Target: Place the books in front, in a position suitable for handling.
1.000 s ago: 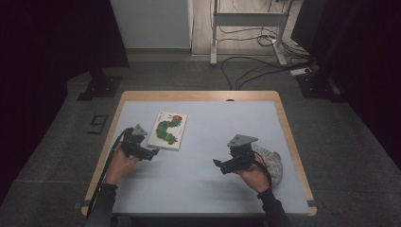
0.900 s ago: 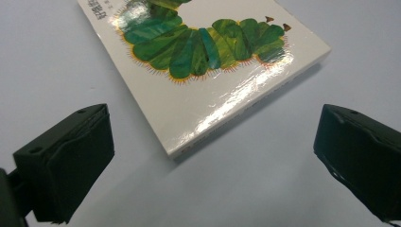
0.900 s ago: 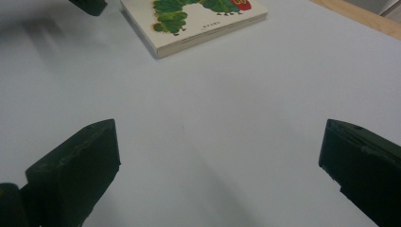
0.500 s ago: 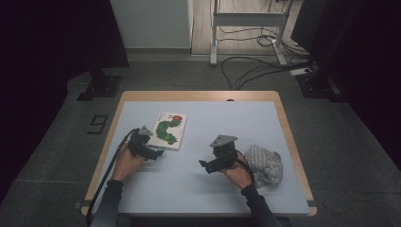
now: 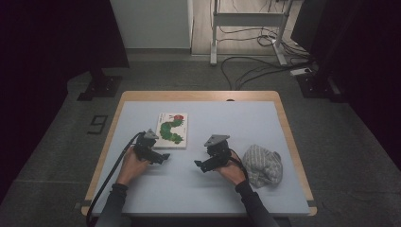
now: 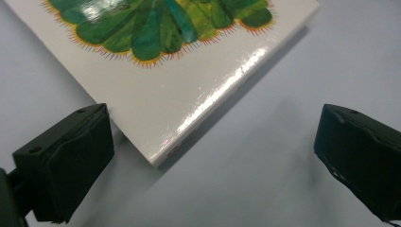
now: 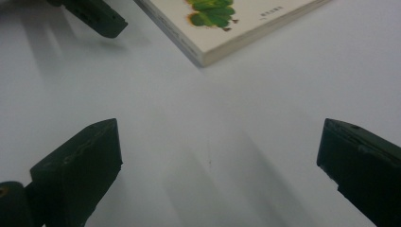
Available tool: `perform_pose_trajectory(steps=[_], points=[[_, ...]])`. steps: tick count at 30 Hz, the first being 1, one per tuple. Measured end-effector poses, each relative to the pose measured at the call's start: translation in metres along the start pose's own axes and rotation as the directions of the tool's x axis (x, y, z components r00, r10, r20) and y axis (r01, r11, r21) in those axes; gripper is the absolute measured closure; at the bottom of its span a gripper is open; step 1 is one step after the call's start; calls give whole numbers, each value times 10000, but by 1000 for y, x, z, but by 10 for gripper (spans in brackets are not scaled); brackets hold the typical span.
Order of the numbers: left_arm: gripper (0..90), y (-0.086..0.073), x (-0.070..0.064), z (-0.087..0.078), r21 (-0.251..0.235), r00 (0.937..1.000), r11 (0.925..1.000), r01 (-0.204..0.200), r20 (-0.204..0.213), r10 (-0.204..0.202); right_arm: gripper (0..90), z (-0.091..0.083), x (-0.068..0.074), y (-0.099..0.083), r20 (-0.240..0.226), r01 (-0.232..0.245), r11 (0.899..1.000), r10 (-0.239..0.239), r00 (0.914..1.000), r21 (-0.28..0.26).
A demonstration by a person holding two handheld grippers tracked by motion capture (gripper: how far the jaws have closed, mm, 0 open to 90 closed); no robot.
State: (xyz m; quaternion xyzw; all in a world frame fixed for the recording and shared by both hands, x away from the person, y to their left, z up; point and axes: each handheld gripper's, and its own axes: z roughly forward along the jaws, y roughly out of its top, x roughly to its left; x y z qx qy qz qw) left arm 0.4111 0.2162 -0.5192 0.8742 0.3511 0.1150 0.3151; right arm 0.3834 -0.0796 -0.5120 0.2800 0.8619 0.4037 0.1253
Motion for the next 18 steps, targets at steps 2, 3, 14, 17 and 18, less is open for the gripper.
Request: perform_pose_trajectory(steps=[2, 3, 14, 17, 18], points=[[0, 1, -2, 1, -9, 10000, 10000, -62, -19, 62, 3, 4, 0, 1, -73, 16, 10000, -16, 10000, 15], [0, 2, -4, 1, -51, 10000, 9999, -91, -24, 91, 4, 6, -1, 1, -108, 35, 10000, -35, 9999, 24], [0, 5, -13, 6, -274, 9996, 9994, -211, 163, 216, 31, 33, -8, 14, -546, 246, 9995, -237, 9982, 175], [14, 5, -10, 8, -416, 10000, 9991, -25, -24, 24, 40, 42, -10, 18, -759, 313, 9993, -296, 9967, 220], [20, 4, -9, 8, -423, 10000, 9991, 37, -54, -39, 46, 45, -11, 19, -814, 319, 9992, -299, 9962, 229]])
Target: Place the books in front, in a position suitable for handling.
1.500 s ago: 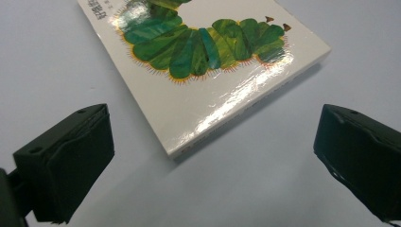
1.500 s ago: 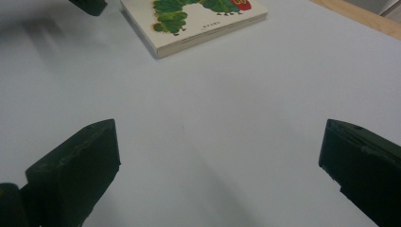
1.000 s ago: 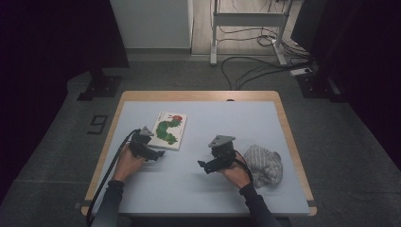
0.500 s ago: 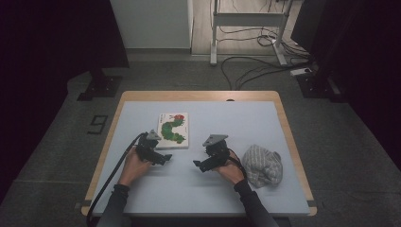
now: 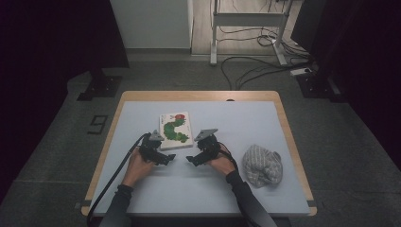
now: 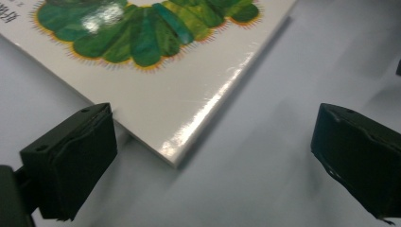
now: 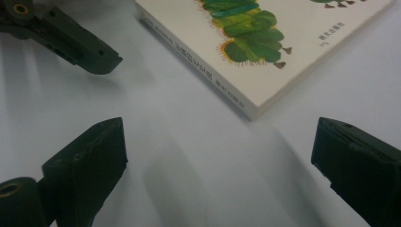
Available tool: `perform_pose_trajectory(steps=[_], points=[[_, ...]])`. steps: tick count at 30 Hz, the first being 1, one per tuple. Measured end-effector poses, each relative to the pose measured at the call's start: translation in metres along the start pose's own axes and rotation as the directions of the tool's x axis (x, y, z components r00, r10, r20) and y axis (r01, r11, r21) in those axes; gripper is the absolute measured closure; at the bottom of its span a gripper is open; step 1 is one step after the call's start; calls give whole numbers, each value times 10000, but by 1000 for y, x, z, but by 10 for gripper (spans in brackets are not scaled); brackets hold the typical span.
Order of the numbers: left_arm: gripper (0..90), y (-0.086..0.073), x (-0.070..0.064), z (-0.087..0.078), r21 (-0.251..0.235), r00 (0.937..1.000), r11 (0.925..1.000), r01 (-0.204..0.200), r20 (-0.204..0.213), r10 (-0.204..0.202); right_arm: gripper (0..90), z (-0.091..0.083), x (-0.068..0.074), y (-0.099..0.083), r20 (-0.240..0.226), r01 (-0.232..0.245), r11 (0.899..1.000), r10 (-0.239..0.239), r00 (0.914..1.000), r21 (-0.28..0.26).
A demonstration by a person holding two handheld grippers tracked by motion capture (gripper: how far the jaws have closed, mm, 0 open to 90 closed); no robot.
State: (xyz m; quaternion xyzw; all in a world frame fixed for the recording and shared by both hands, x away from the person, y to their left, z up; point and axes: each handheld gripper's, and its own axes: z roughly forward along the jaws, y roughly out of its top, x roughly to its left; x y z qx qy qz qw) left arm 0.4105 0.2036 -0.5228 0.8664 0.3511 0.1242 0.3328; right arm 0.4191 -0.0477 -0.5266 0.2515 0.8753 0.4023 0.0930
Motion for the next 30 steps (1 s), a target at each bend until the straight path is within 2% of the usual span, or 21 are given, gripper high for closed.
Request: perform_pose_trajectory(steps=[4, 10, 13, 21, 30], points=[[32, -1, 1, 2, 74, 9998, 9999, -74, -200, 76, 67, 10, -3, 4, -194, 70, 9999, -68, 9998, 80], [60, -1, 4, 0, 134, 9998, 9998, -175, -60, 176, 103, 19, -7, 9, -447, 106, 9999, -103, 9989, 66], [51, -1, 3, 1, 126, 9997, 9997, -214, -117, 215, 36, 22, -4, 11, -584, 342, 9991, -326, 9978, 268], [40, -1, 0, 2, 27, 9998, 10000, 94, -182, -93, 31, 22, 1, 10, -374, 333, 9990, -322, 9988, 300], [38, -3, -7, 0, 104, 9999, 9999, 96, -121, -95, 27, 14, 10, 3, -671, 325, 9991, -305, 9973, 283]])
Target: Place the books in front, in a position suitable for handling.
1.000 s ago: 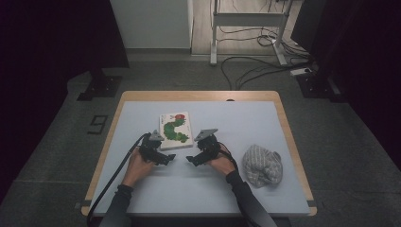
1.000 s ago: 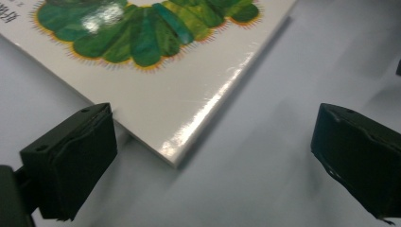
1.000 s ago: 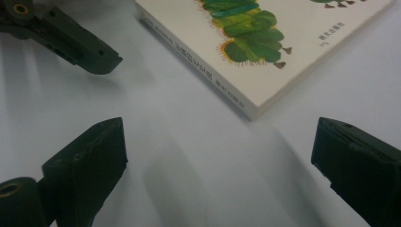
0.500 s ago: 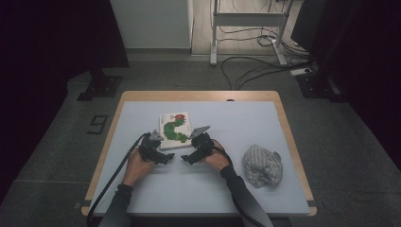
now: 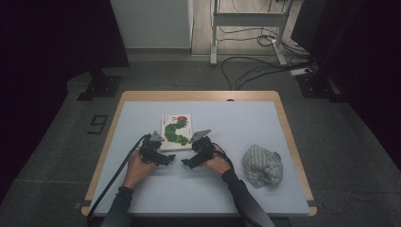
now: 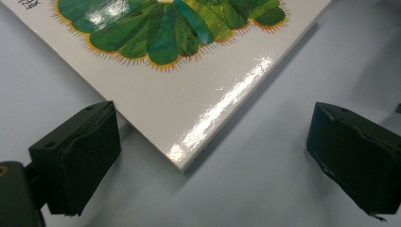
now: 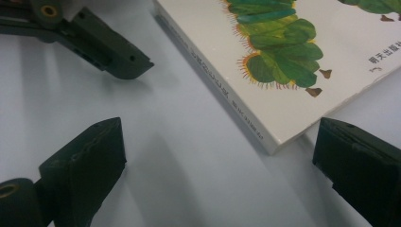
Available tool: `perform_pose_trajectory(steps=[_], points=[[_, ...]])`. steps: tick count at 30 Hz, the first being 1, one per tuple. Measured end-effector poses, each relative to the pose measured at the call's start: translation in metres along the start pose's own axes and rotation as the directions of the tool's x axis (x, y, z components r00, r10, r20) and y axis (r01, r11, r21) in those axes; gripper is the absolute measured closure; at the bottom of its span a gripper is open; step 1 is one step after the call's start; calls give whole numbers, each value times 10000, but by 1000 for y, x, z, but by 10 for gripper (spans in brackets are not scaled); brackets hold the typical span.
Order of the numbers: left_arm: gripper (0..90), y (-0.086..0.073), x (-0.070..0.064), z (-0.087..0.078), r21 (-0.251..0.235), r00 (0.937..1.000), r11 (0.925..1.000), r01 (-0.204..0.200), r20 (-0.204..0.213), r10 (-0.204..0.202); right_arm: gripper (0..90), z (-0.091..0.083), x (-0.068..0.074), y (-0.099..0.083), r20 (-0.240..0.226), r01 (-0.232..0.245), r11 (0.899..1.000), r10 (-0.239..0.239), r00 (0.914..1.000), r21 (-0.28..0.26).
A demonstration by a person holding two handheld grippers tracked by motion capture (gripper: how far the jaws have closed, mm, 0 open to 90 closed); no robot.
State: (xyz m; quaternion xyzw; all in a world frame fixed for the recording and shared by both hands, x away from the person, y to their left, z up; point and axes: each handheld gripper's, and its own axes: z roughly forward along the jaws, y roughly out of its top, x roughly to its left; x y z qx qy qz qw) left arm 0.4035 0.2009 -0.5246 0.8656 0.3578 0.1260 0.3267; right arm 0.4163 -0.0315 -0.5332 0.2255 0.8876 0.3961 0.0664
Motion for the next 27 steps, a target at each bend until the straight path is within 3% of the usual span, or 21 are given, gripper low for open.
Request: perform_pose_trajectory(steps=[6, 27], points=[[38, -6, -6, -4, -206, 9997, 9997, 131, 205, -127, 24, -6, 10, -7, -216, -4, 10000, 3, 9998, -36], [24, -25, -42, -22, -81, 9973, 9998, 204, 705, -198, 3, -29, 53, -31, -556, -87, 10000, 88, 9984, 17]])
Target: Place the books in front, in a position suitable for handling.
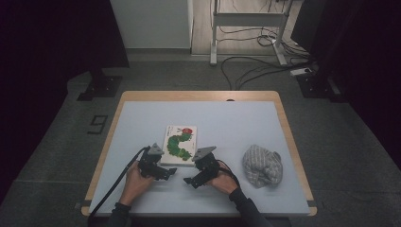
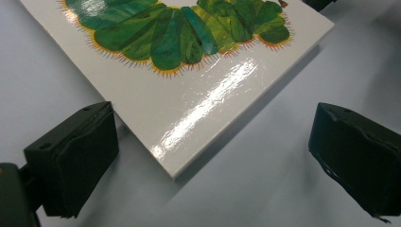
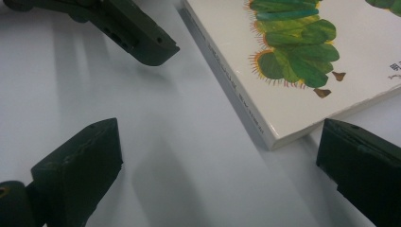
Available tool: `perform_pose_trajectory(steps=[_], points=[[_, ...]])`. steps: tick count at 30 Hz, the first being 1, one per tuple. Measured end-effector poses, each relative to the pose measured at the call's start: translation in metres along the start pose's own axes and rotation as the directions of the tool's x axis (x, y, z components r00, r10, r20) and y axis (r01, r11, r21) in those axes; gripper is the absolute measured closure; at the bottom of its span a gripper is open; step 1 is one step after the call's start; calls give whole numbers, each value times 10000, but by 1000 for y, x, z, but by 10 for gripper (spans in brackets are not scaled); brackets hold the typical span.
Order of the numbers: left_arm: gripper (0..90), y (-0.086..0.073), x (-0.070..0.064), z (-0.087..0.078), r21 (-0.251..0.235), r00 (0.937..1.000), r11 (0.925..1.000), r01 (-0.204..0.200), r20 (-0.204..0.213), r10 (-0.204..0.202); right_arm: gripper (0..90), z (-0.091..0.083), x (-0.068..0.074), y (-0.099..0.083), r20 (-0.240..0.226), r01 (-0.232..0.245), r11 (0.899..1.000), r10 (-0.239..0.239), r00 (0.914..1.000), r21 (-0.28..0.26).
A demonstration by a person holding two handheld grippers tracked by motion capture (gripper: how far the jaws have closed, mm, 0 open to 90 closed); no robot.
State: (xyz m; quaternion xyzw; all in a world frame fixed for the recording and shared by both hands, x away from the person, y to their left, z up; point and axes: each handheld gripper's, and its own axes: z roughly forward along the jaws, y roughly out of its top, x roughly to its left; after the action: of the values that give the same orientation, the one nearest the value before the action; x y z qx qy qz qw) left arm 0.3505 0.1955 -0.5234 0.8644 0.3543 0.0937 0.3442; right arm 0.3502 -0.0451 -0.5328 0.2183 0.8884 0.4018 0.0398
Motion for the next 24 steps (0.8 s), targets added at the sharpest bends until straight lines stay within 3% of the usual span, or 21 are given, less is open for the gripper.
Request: perform_pose_trajectory(steps=[8, 12, 16, 19, 24], points=[[22, -8, -13, -7, -18, 9996, 9999, 128, 264, -128, 0, -8, 19, -12, -87, -12, 10000, 11, 10000, -86], [30, -8, -12, -7, 16, 9996, 10000, 75, 256, -76, 0, -8, 20, -11, -54, -13, 10000, 13, 10000, -39], [39, -8, -11, -8, 178, 9997, 9997, -179, 169, 176, 84, -11, 13, -11, -11, 19, 9999, -19, 10000, -99], [31, -11, -9, -9, 391, 9992, 9988, -292, -251, 302, 80, -14, 4, -8, 159, -113, 9997, 116, 9998, -196], [17, -16, -4, -13, 299, 9982, 9995, -31, -595, 49, 61, -17, -14, 2, 512, -310, 9988, 330, 9981, -384]])
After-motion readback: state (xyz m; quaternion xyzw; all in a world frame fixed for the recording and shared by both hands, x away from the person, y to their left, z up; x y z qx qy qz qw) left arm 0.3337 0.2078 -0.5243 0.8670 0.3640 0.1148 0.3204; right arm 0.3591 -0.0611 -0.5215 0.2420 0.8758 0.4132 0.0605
